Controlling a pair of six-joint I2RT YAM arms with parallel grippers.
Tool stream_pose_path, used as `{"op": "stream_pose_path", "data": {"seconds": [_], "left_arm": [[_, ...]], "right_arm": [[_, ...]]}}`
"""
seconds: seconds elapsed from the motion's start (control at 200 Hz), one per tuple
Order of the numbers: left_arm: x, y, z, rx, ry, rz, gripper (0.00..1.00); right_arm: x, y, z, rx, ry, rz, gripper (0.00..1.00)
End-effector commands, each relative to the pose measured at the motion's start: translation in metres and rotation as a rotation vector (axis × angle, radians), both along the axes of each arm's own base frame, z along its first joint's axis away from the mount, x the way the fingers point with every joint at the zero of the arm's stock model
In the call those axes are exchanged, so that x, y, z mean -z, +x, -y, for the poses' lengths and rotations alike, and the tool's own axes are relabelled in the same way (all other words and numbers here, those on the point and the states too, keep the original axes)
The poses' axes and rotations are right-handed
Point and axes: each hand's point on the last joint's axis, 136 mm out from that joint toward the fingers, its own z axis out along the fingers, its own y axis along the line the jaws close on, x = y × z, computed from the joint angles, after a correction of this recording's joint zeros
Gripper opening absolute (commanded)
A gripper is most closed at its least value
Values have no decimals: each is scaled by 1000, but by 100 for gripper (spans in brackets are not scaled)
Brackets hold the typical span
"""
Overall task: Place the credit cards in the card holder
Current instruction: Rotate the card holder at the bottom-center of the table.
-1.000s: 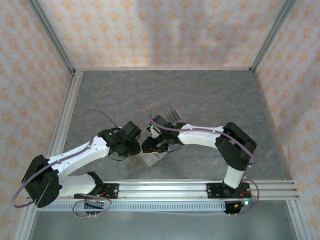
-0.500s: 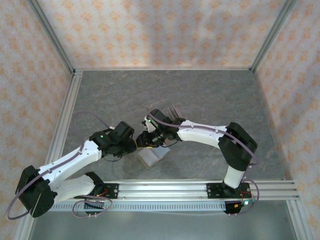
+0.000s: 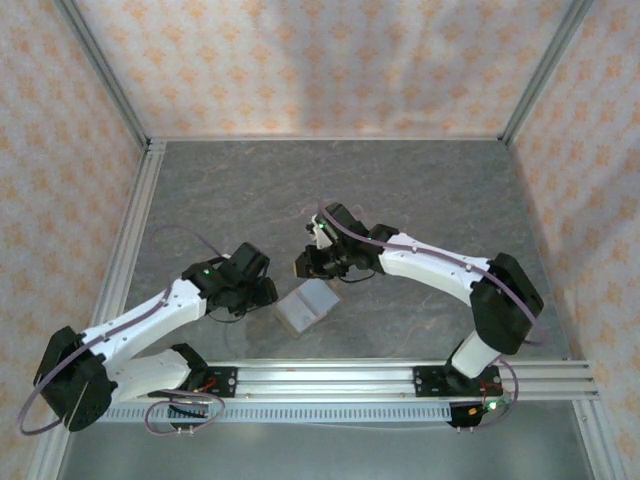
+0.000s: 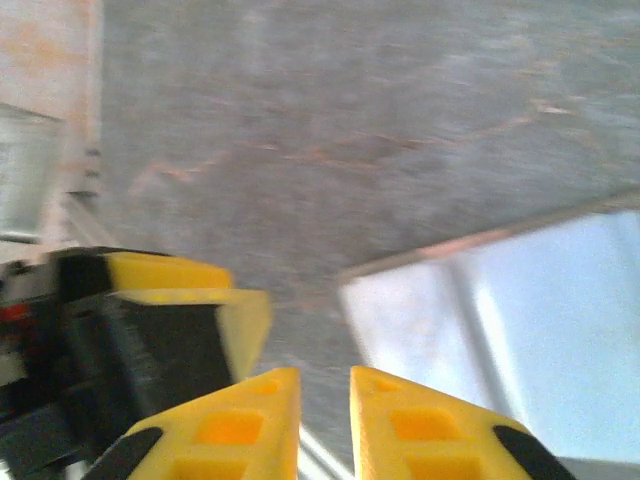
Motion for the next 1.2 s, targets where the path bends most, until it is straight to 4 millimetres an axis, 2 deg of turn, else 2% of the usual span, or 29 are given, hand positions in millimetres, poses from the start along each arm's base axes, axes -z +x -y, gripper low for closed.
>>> {"op": "stream_pose_path", "data": {"seconds": [0.0, 0.045, 0.155, 0.29, 0.375, 0.525, 0.801, 1.196], "left_arm": [[1, 4, 14, 71, -20, -9, 54], [2, 5, 17, 82, -12, -13, 54], [1, 6, 21, 77, -10, -6, 55], [8, 7, 23, 48, -7, 6, 55], [9, 7, 26, 34, -1, 7, 55], [3, 7, 29, 17, 4, 16, 58], [3, 7, 27, -11, 13, 24, 59], [1, 10, 28, -34, 22, 21, 59]], "right_arm": [[32, 10, 40, 56, -277, 43, 17], [35, 16, 52, 87, -343, 78, 20], [24, 27, 72, 134, -415, 184, 31], [13, 33, 87, 92, -509, 285, 39], [16, 33, 86, 22, -542, 286, 42], [28, 29, 72, -71, -534, 247, 44], [61, 20, 79, -113, -584, 193, 42], [80, 20, 63, -163, -563, 149, 42]]}}
